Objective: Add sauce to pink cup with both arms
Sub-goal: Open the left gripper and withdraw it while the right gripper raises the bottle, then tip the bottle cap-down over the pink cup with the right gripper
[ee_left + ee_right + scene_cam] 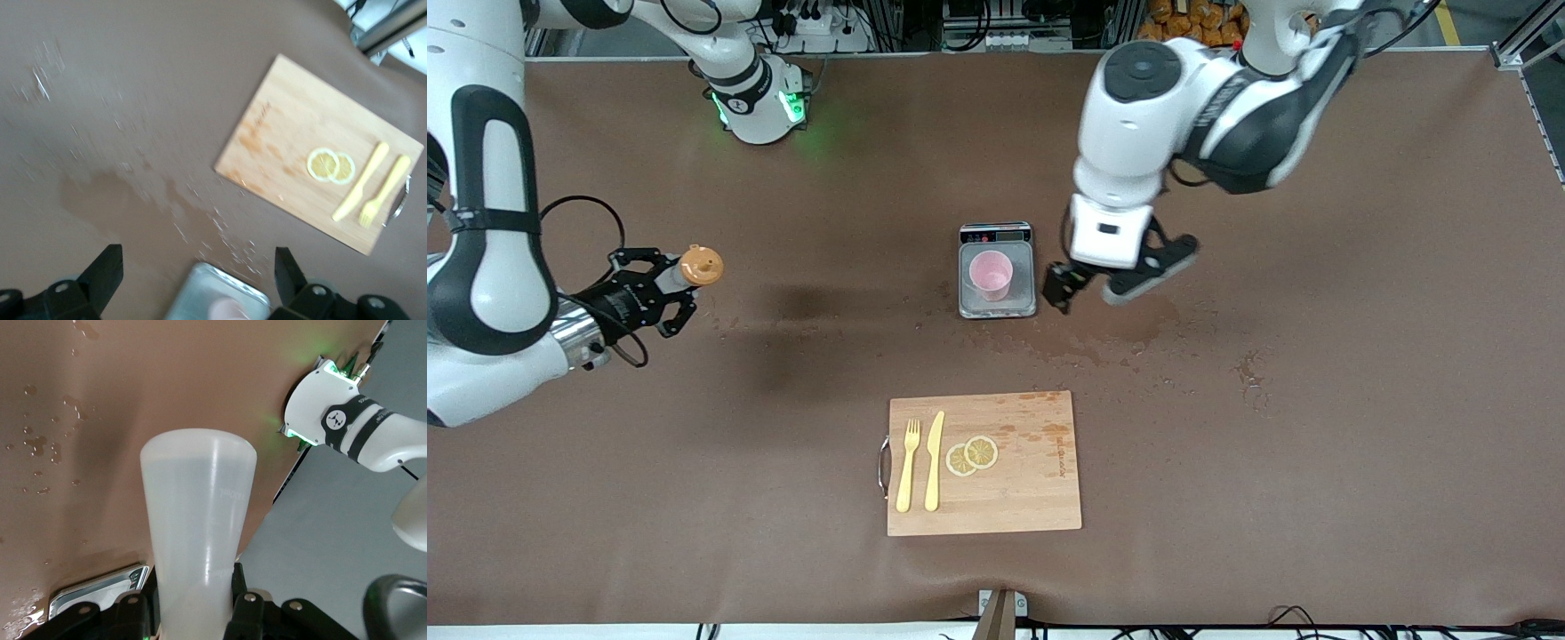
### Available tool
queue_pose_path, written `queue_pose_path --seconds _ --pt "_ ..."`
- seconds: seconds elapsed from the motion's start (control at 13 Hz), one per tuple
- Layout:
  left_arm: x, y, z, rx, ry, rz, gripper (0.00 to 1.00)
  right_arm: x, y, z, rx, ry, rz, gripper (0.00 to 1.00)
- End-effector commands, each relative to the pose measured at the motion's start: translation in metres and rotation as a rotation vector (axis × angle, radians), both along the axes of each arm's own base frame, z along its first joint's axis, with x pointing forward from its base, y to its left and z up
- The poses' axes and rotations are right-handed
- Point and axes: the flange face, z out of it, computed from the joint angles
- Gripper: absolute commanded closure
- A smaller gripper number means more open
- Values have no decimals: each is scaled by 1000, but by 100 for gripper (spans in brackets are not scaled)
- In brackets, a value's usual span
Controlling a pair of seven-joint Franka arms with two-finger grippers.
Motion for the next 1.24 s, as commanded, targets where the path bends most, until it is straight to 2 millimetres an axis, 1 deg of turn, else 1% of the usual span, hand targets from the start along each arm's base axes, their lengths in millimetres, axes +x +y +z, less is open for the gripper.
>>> queue_pose_path --seconds 0.0,0.08,0.15,0.23,0.39,0.46,0.54,0.62,0.69,0.77,0.85,0.93,1.08,1.16 --pt "36 52 17 32 23 -121 0 -6 18 17 -66 4 13 58" --pt "52 88 22 27 53 -117 0 -8 30 19 -90 1 40 58" --pt "63 118 32 5 77 -137 0 -9 40 20 -120 6 43 58" --pt "67 144 51 -19 87 -167 0 -10 50 24 -151 13 31 58" --pt "68 185 70 -21 113 -201 0 -16 83 28 -214 25 37 58" --pt "69 198 73 -12 120 -223 0 -19 101 30 -259 32 33 58" --pt "67 214 82 -13 121 -231 0 -22 116 33 -297 33 30 60" --pt "64 231 90 -16 129 -250 0 -24 130 36 -325 32 26 60" --pt "56 246 101 6 136 -297 0 -26 147 43 -361 22 17 61" --pt "55 271 105 26 151 -320 0 -29 164 45 -399 21 7 61" --pt "53 291 105 27 176 -351 0 -32 178 46 -428 17 7 61" --pt "48 313 112 8 187 -361 0 -36 189 45 -455 12 15 61" --pt "39 338 111 2 206 -388 0 -42 209 42 -505 4 23 61" --pt "30 342 110 -1 211 -392 0 -45 220 41 -544 -6 16 61"
